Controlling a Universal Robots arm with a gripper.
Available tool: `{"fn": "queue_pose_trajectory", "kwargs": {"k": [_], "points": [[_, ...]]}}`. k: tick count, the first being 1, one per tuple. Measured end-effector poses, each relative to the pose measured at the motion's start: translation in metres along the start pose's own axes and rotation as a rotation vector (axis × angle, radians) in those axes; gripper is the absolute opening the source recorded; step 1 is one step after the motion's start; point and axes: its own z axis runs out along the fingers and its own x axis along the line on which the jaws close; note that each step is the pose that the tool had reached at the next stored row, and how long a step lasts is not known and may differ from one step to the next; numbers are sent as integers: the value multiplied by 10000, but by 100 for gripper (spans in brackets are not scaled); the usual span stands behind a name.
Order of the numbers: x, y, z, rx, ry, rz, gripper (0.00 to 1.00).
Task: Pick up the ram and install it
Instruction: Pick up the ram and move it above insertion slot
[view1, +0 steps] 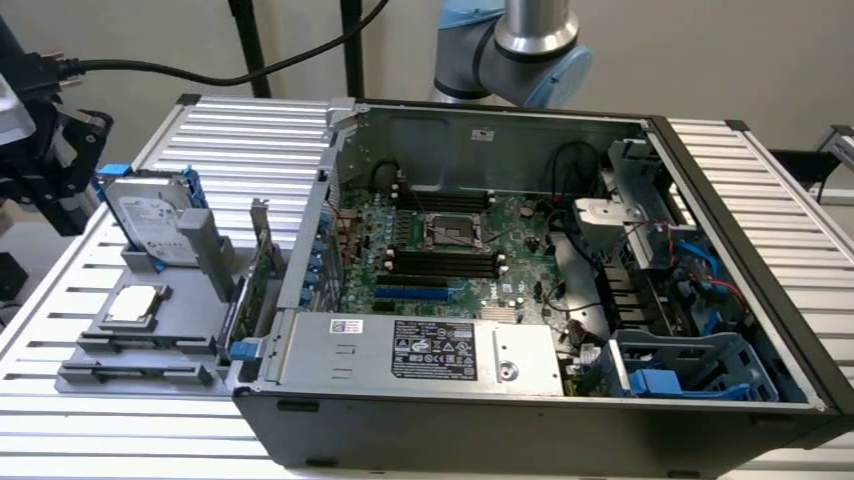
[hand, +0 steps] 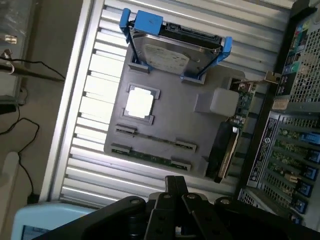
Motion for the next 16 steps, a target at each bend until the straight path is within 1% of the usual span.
{"fn": "queue_pose_trajectory", "kwargs": {"k": [11,16], "points": [[1,1,30,-54,-26,-2000,11],[1,1,49,-81,-21,-2904,11]]}}
